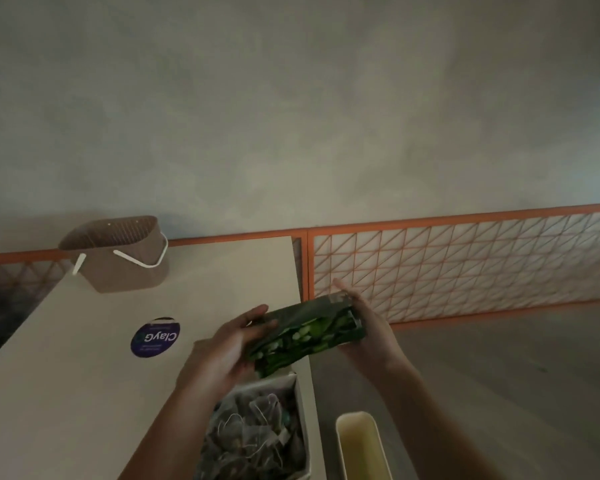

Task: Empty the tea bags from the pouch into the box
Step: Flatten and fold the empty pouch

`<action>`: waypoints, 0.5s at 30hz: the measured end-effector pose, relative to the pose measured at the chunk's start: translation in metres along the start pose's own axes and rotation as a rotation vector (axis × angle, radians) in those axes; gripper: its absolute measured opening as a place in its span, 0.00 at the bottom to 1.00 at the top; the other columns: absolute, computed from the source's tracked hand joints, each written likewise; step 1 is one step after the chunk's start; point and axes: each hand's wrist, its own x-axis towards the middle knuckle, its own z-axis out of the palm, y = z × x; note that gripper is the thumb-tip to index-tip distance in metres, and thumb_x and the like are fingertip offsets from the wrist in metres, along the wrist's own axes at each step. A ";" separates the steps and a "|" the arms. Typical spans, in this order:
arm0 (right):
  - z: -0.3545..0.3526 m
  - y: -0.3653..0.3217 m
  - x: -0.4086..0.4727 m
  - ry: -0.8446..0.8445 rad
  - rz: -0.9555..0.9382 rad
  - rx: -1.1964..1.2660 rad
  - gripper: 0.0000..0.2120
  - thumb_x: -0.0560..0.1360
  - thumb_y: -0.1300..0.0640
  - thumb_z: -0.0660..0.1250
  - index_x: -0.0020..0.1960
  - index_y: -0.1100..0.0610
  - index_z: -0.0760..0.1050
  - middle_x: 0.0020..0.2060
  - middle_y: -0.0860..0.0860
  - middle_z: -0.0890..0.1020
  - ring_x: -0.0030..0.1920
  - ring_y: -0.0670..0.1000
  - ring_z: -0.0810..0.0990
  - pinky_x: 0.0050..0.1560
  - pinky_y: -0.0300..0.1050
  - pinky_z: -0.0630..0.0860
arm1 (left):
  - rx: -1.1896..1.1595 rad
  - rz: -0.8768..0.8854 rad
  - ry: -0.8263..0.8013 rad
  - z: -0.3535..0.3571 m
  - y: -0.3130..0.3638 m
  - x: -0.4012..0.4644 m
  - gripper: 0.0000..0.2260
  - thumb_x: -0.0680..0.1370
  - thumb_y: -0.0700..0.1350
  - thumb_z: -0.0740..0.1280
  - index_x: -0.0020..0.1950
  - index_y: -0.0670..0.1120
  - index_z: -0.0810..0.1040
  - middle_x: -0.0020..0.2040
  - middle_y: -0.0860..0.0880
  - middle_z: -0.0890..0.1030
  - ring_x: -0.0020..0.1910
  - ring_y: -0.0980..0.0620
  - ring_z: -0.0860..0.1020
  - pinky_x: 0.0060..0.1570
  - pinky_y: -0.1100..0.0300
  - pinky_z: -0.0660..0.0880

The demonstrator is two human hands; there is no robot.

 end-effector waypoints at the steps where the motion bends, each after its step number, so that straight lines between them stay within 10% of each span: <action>1: -0.004 -0.001 0.006 0.001 -0.005 0.041 0.12 0.82 0.55 0.60 0.60 0.57 0.77 0.52 0.55 0.83 0.48 0.53 0.83 0.45 0.50 0.80 | 0.017 0.049 0.048 0.008 0.000 0.008 0.27 0.65 0.40 0.76 0.64 0.46 0.79 0.57 0.43 0.84 0.53 0.41 0.84 0.43 0.52 0.81; 5: 0.000 -0.002 0.027 -0.069 -0.021 0.116 0.28 0.79 0.37 0.54 0.69 0.56 0.71 0.59 0.57 0.81 0.56 0.57 0.81 0.55 0.55 0.78 | -0.053 0.217 0.197 0.035 0.001 0.039 0.16 0.74 0.35 0.74 0.60 0.45 0.78 0.54 0.43 0.84 0.54 0.40 0.83 0.41 0.51 0.82; 9: 0.023 0.006 0.057 -0.047 -0.057 -0.110 0.31 0.70 0.41 0.72 0.70 0.47 0.68 0.61 0.52 0.80 0.61 0.55 0.79 0.61 0.59 0.77 | -0.089 0.253 0.226 0.054 0.010 0.071 0.25 0.73 0.31 0.73 0.65 0.48 0.69 0.58 0.43 0.79 0.55 0.41 0.81 0.40 0.50 0.82; 15: 0.013 -0.010 0.107 0.153 -0.214 -0.376 0.08 0.83 0.53 0.55 0.61 0.48 0.68 0.55 0.53 0.79 0.51 0.51 0.82 0.45 0.44 0.82 | 0.135 0.073 0.040 0.062 0.028 0.107 0.30 0.68 0.39 0.76 0.69 0.48 0.72 0.60 0.43 0.82 0.59 0.42 0.81 0.52 0.50 0.80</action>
